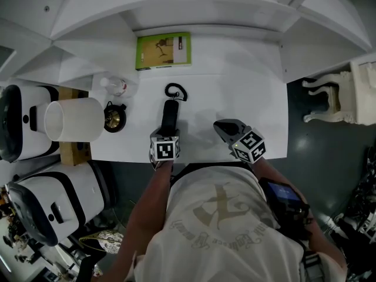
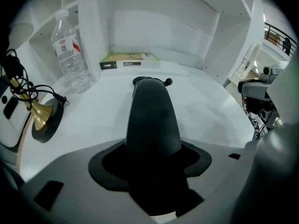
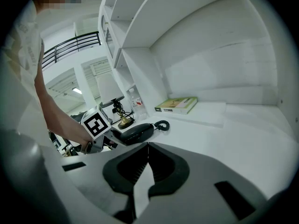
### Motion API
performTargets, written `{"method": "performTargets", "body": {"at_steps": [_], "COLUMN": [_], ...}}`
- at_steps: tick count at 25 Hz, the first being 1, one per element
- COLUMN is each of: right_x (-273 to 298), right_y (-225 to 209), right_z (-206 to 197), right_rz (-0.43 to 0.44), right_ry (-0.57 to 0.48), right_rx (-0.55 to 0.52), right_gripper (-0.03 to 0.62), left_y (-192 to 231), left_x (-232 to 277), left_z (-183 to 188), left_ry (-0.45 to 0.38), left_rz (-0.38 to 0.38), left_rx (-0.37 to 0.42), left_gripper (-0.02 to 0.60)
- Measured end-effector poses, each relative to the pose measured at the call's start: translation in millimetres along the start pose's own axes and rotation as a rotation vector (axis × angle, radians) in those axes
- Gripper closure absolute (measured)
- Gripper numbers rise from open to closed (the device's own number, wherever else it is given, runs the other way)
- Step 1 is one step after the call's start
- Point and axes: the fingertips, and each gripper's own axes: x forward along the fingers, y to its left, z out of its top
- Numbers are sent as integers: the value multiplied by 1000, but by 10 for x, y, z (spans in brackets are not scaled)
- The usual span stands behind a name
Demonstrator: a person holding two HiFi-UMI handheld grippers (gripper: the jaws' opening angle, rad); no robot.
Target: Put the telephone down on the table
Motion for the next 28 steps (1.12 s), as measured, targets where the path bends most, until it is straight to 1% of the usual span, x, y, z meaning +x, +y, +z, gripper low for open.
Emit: {"method": "performTargets", "body": {"at_steps": [11,15,18,21,24,25,28], "right_x": [6,114,126,79,69,74,99], "right_y": [-53,-32,-2,11,21,25,67], "right_z": [2,38,64,54,54,54,46], "right_rz": [-2,-1,10,12,7,6,10], "right_ry": [5,-3,-2,2,0,0,0], "right_rx": [4,1,-3,-9,-15,-16,-16], "right_gripper": [577,577,577,577,577,577,577], "left_y": [10,185,126,35,-16,-19,-1], "left_x": [84,40,37,23,28,20,-73], "left_z": [68,113,101,90,61,50,37], "left_ry": [1,8,10,7,-5,-14,-66], "left_rz": [28,74,45,18,-25,-39,-81], "left_rx": [-14,31,3,0,3,-2,-23], "left_gripper": [299,298,296,291,248,236,233]}}
